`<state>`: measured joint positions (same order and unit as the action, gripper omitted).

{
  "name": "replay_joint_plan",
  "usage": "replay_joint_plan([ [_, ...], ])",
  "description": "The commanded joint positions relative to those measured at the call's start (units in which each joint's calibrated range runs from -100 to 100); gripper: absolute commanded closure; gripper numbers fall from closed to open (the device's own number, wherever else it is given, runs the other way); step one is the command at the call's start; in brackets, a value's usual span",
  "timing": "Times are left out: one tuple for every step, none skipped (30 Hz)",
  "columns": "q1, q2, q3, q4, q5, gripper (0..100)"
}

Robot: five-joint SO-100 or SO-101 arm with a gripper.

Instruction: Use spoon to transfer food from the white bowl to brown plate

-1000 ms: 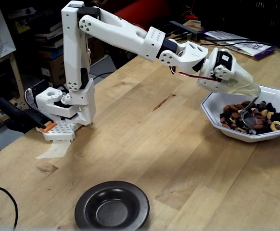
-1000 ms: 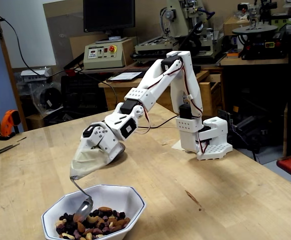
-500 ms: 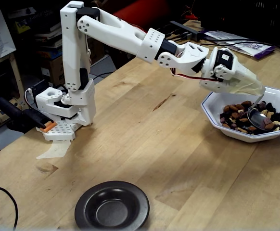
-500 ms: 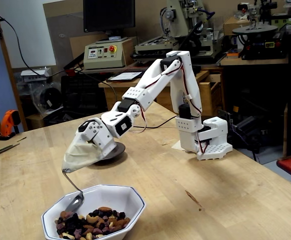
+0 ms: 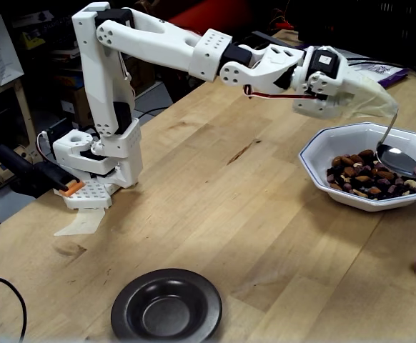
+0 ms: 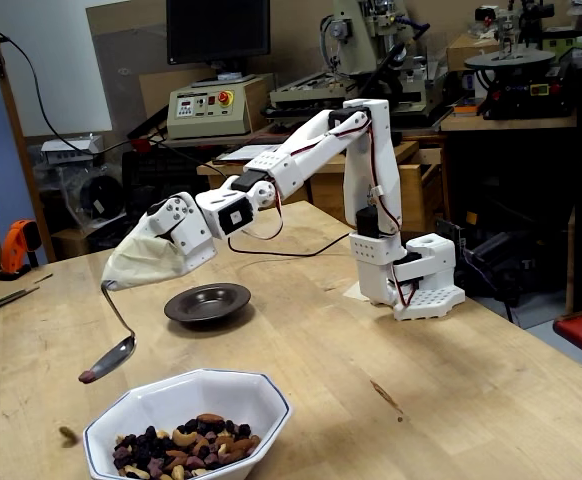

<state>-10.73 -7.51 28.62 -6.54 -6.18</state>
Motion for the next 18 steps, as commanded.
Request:
replay_joint_plan([
  [0.6, -6.5, -0.5, -1.0, 0.0, 95],
  [0.6, -7.2, -0.5, -1.0, 0.0, 95],
  [0.6, -7.7, -0.5, -1.0, 0.0, 95],
  [0.6, -8.2, -0.5, -1.0, 0.0, 95],
  [0.6, -8.9, -0.5, -1.0, 0.0, 95],
  [0.6, -9.5, -0.5, -1.0, 0.0, 95],
  [0.6, -10.1, -0.5, -1.0, 0.0, 95],
  [0.6, -10.8, -0.5, -0.9, 0.0, 95],
  [0.7, -11.6, -0.5, -0.9, 0.0, 95],
  [0.8, -12.3, -0.5, -0.9, 0.0, 95],
  [1.2, -13.2, -0.5, -0.9, 0.0, 95],
  [1.8, -14.0, -0.5, -0.9, 0.0, 95],
  [2.4, -14.7, -0.5, -0.8, 0.0, 95],
  [2.8, -15.2, -0.5, -0.8, 0.0, 95],
  [3.2, -15.6, -0.4, -0.8, 0.0, 95],
  [3.5, -16.1, 0.1, -0.8, 0.0, 95],
  [3.9, -16.7, 0.8, -0.8, 0.0, 95],
  [4.4, -17.3, 1.8, -0.8, 0.0, 95],
])
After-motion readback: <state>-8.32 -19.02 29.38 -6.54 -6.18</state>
